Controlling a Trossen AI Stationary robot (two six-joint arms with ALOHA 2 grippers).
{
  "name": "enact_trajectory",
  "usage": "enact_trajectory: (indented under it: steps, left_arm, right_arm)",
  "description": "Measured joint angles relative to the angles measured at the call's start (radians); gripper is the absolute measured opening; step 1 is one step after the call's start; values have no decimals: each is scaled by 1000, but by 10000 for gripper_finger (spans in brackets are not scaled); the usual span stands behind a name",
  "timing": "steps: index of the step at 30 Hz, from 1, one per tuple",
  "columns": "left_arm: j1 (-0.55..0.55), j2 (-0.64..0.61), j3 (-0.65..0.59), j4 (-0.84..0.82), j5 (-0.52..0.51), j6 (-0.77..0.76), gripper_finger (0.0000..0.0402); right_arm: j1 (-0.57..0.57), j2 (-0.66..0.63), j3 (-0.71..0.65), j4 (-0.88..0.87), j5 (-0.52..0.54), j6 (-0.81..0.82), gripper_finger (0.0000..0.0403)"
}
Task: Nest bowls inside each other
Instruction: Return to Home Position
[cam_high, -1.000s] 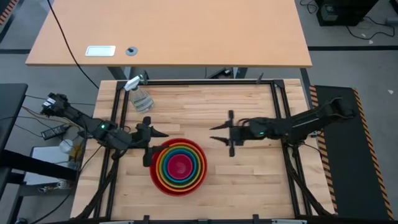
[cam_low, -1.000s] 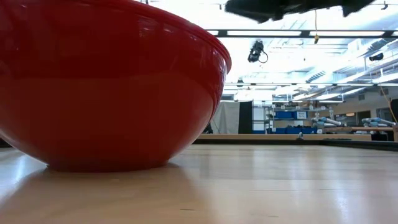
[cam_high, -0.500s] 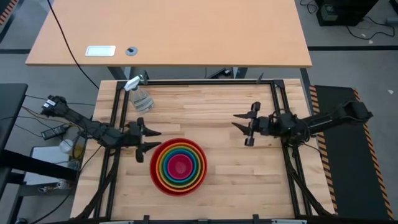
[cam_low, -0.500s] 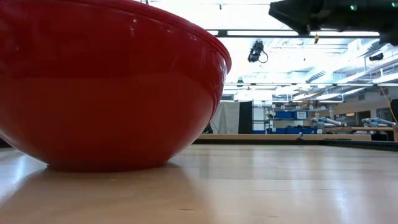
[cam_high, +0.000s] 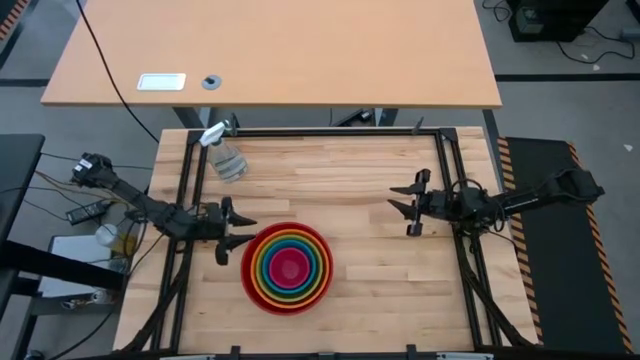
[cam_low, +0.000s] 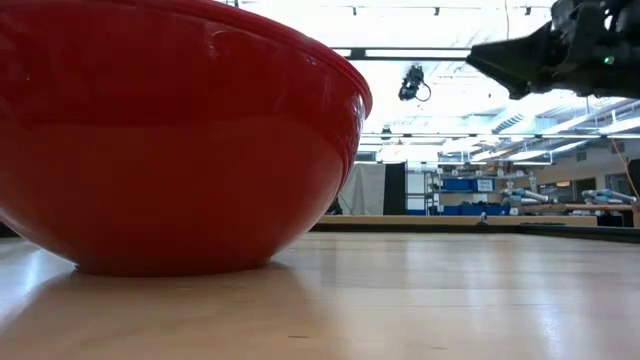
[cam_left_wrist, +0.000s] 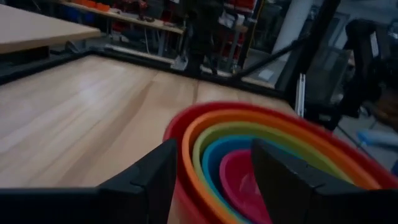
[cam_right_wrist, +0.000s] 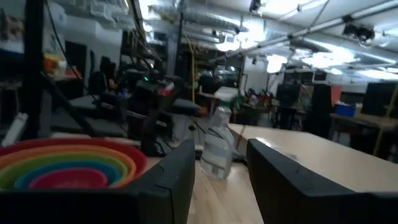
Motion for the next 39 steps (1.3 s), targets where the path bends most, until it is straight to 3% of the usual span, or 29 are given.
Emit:
enact_trajectory:
  steps: [11, 39]
  left_arm:
    - [-28, 0, -28, 8, 84, 40, 208]
    - [-25, 1, -29, 45, 56, 54, 208]
  right_arm:
    - [-32, -31, -1, -3, 6, 88, 153]
    - [-32, -28, -1, -5, 10, 91, 153]
